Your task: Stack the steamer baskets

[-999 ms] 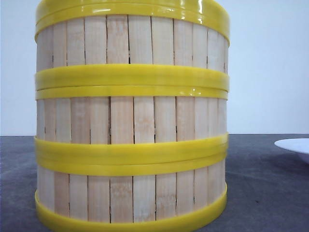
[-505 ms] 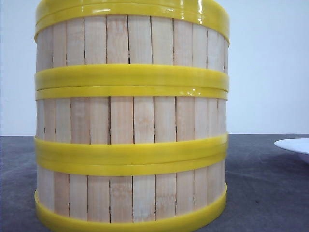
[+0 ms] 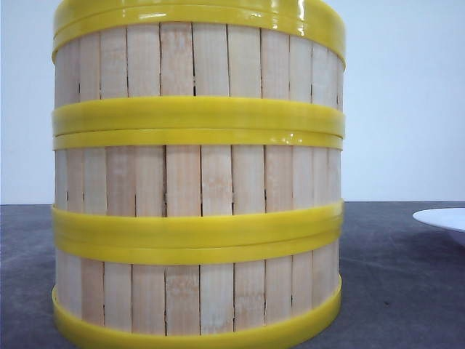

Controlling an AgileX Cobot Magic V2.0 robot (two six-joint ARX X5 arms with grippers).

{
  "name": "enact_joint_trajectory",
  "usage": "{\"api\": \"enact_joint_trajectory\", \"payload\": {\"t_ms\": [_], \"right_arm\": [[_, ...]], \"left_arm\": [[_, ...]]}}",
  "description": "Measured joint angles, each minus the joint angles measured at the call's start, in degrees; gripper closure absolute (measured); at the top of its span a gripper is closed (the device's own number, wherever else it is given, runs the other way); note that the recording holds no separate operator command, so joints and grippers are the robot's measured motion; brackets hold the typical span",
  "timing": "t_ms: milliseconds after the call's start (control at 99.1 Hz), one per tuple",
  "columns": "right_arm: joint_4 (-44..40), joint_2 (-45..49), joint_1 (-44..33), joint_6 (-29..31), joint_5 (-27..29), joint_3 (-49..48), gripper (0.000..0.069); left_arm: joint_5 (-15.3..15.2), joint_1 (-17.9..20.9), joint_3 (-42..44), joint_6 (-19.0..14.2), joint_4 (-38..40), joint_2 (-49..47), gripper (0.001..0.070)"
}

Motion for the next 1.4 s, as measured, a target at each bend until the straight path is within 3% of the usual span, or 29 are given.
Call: {"api": "enact_joint_trajectory", "payload": {"t_ms": [81, 182, 1110, 1251, 1403], "right_arm": [[0.3, 0.0, 0.0, 0.0, 0.0, 0.0, 0.0653], [0.5, 0.0, 0.0, 0.0, 0.0, 0.0, 0.0675], [1.5, 0.0, 0.0, 0.0, 0.0, 0.0, 0.0681], [1.5, 0.0, 0.0, 0.0, 0.0, 0.0, 0.0681], [1.5, 0.0, 0.0, 0.0, 0.0, 0.0, 0.0681]], "left_arm": [[0.0, 0.0, 0.0, 0.0, 0.0, 0.0, 0.0671], [0.0, 0.0, 0.0, 0.0, 0.0, 0.0, 0.0689], [0.0, 0.0, 0.0, 0.1, -0.4, 0.0, 0.0691], [-1.4, 1.2, 0.0, 4.1, 0.6, -0.1, 0.0691], [-1.8, 7.8, -2.3, 10.7, 8.0, -0.7, 0.0691]]}}
